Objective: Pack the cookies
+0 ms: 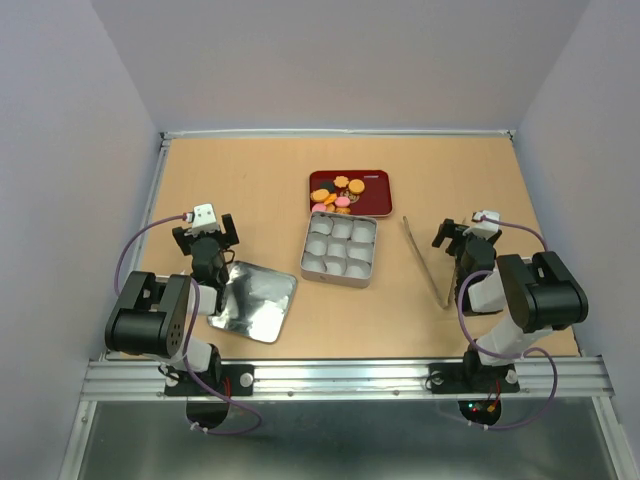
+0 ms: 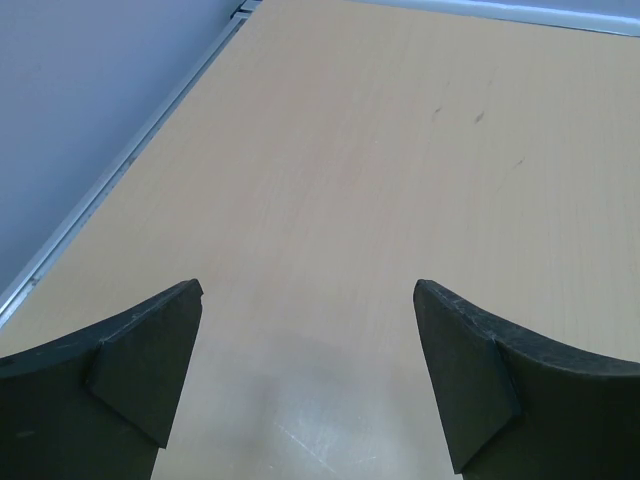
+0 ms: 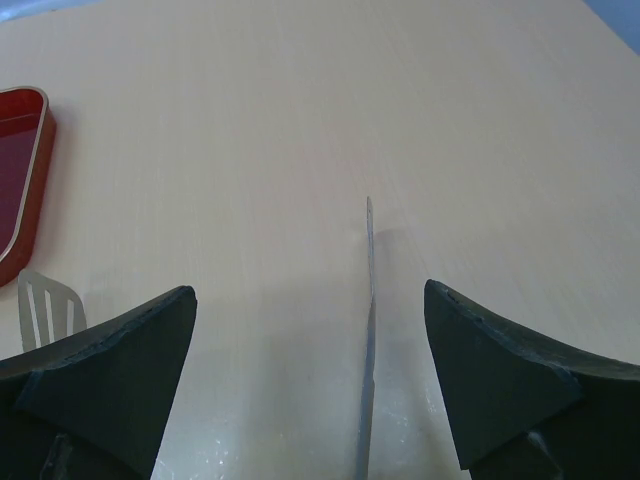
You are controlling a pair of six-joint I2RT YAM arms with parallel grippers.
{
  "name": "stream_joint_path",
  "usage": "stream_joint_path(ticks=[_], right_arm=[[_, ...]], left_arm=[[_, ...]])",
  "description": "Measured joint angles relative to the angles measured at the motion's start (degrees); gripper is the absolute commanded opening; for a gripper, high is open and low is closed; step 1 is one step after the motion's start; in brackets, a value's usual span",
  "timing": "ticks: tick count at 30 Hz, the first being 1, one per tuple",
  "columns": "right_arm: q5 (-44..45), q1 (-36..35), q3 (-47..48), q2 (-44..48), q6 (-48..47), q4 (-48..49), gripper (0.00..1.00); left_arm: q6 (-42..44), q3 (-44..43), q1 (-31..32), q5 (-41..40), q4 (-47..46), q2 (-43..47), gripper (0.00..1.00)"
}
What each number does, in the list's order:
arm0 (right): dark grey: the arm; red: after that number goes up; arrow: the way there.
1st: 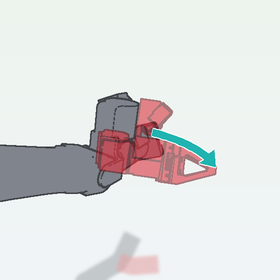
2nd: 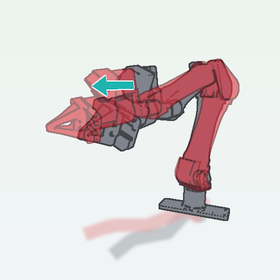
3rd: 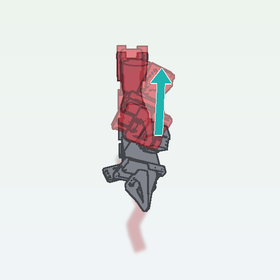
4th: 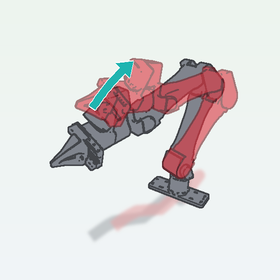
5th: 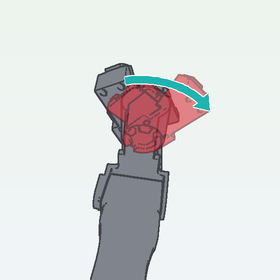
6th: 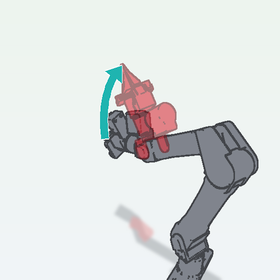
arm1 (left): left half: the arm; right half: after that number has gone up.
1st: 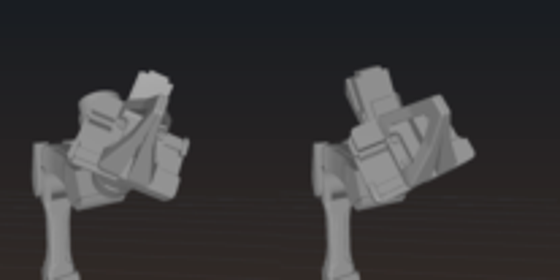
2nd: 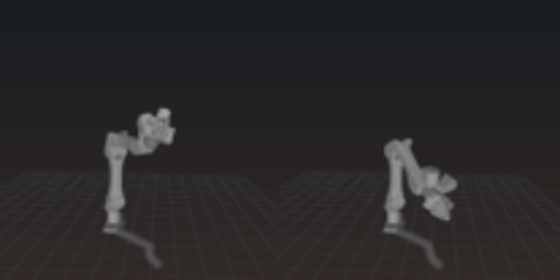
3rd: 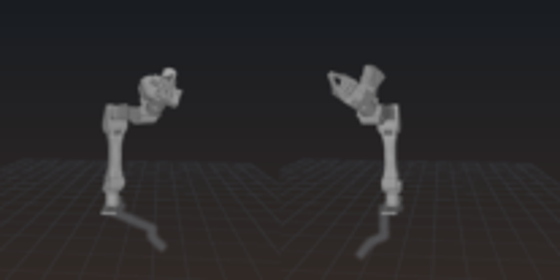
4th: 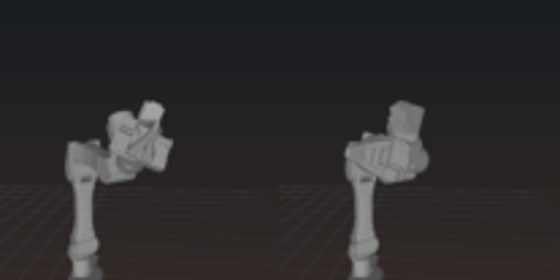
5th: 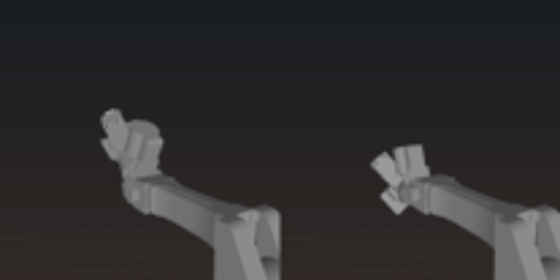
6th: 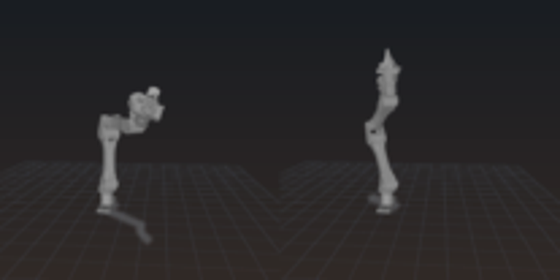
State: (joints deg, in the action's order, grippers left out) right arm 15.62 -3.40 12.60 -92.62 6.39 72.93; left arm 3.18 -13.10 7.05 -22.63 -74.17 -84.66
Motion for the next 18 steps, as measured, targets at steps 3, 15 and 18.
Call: stream_joint_path(ticks=[3, 15, 18], right_arm=[[0.00, 0.00, 0.00, 0.00, 0.00, 0.00, 1.00], [0.50, 0.00, 0.00, 0.63, 0.09, -0.92, 1.00], [4.00, -0.83, 0.92, 6.14, 0.07, -7.21, 1.00]], left_arm=[[0.02, 0.00, 0.00, 0.00, 0.00, 0.00, 0.99], [-0.13, 0.00, -0.79, 1.49, 0.00, 0.00, 0.99], [-0.57, 0.00, -1.11, 0.79, 0.09, 0.13, 0.99]])
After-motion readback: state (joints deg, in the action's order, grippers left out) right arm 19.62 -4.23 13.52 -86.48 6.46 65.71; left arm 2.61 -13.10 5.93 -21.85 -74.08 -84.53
